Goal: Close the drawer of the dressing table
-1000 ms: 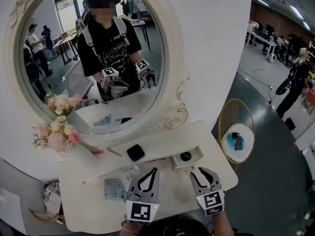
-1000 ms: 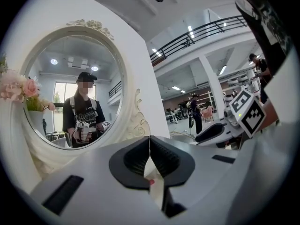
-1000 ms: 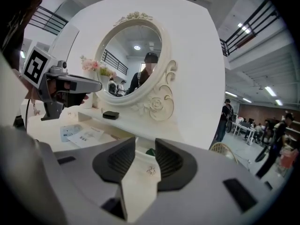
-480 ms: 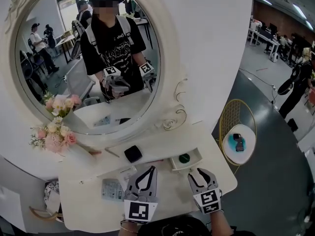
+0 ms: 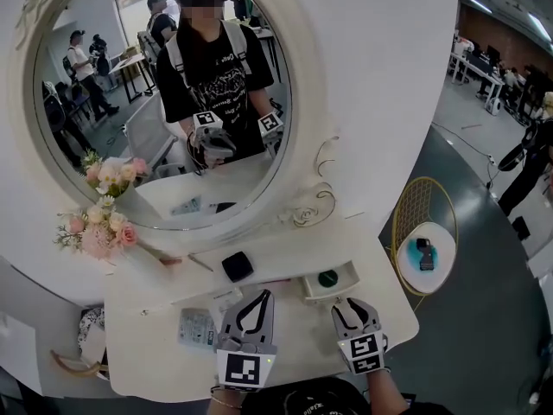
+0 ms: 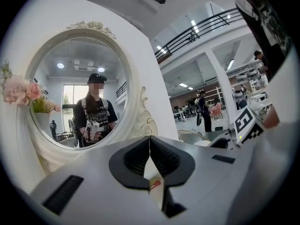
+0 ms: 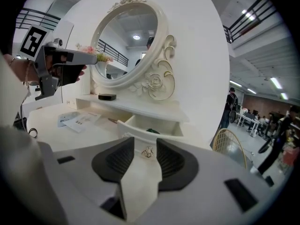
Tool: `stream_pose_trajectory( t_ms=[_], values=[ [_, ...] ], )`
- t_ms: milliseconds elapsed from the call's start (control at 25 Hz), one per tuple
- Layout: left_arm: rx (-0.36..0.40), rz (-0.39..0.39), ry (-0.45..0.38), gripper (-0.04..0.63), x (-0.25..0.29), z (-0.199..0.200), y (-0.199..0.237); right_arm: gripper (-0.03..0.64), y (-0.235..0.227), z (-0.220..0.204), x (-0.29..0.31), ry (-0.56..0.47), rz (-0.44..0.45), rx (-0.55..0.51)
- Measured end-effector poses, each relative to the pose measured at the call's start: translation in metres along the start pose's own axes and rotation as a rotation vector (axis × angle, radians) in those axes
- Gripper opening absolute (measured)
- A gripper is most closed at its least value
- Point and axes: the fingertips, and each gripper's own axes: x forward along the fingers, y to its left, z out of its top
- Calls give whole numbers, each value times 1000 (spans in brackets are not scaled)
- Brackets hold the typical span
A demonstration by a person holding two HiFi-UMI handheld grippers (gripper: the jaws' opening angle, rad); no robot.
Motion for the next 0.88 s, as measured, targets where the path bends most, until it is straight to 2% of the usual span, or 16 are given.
stream_pose_trajectory(
  t_ms=[640,880],
  values=[
    [16,12,26,17,9,-5,4,152,-4,-18,22,59,6,28],
    [24,20,18,17,11,-1,6,130,-6,-26,26,91,3,52]
  ],
)
